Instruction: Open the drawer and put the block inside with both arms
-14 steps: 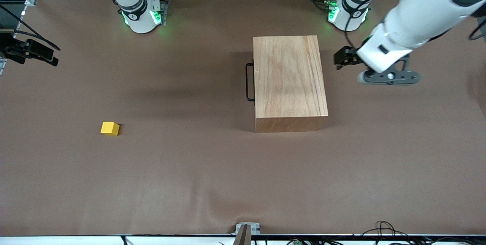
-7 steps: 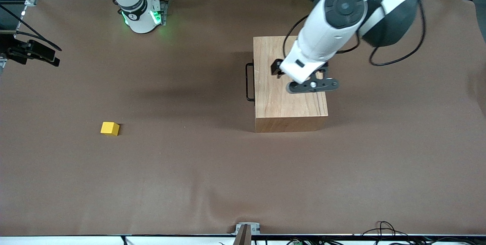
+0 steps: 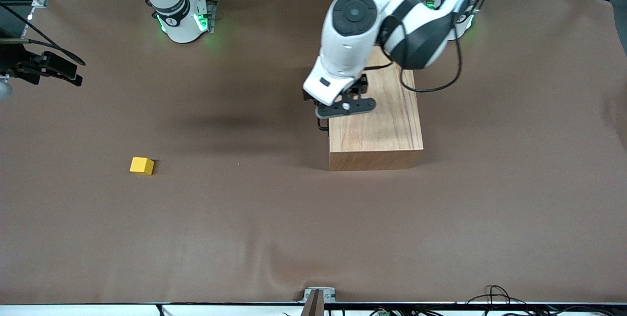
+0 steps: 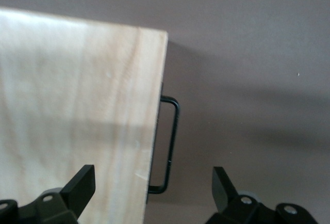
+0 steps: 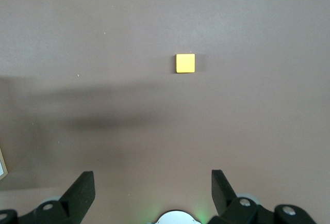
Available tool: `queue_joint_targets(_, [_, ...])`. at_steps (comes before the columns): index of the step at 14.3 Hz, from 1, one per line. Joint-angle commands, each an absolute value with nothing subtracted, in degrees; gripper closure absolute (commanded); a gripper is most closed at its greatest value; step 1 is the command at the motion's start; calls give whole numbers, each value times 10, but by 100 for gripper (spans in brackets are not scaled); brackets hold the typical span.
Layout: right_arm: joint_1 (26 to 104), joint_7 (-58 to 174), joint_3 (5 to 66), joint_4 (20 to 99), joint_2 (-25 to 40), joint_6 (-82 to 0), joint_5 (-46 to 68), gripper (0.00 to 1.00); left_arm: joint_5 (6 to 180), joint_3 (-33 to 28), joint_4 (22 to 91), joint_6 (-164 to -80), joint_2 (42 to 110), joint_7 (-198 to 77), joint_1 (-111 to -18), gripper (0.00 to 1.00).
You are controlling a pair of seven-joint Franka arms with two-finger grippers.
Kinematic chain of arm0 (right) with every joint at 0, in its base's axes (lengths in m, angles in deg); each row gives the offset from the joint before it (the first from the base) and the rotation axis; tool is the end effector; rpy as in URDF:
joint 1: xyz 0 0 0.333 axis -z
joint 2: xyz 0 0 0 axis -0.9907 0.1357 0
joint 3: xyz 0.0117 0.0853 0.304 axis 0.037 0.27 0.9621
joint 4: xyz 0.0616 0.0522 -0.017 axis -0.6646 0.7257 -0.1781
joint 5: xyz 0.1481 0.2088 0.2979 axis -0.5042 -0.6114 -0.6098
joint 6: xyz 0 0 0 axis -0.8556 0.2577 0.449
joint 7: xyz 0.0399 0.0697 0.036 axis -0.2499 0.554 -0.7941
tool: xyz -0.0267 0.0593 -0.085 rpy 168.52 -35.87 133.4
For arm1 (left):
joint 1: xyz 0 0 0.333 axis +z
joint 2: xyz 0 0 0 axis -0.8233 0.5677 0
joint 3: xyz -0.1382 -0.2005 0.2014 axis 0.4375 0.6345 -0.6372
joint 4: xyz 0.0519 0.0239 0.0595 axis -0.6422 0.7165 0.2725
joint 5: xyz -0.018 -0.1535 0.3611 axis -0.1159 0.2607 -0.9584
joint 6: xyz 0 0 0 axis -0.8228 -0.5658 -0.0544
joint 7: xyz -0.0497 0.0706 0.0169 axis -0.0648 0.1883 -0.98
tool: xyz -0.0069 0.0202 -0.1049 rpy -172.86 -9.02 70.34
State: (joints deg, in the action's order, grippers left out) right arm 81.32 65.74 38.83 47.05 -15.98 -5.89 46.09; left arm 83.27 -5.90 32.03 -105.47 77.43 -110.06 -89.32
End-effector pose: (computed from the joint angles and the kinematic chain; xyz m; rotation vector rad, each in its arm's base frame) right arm 0.5354 -0.0074 0.6390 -3.1122 0.0992 0.1733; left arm 0.4829 -0.4956 0.4721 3.0826 0.2371 -0.1556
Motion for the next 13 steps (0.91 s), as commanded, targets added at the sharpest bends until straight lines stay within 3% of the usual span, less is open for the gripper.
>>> queue_joint_targets(1, [812,653,383,487,-173,-56,459,0,810,-100,283,-1063,821,-1153,-963,0])
queue_joint_targets(6, [812,654,384,486,-172,-58,461,0,809,-241,267,-1081,878,-1168,-1113,0])
queue_joint_targets(13, [811,654,384,484,-173,-59,461,0,809,-255,262,-1103,897,-1182,-1131,0])
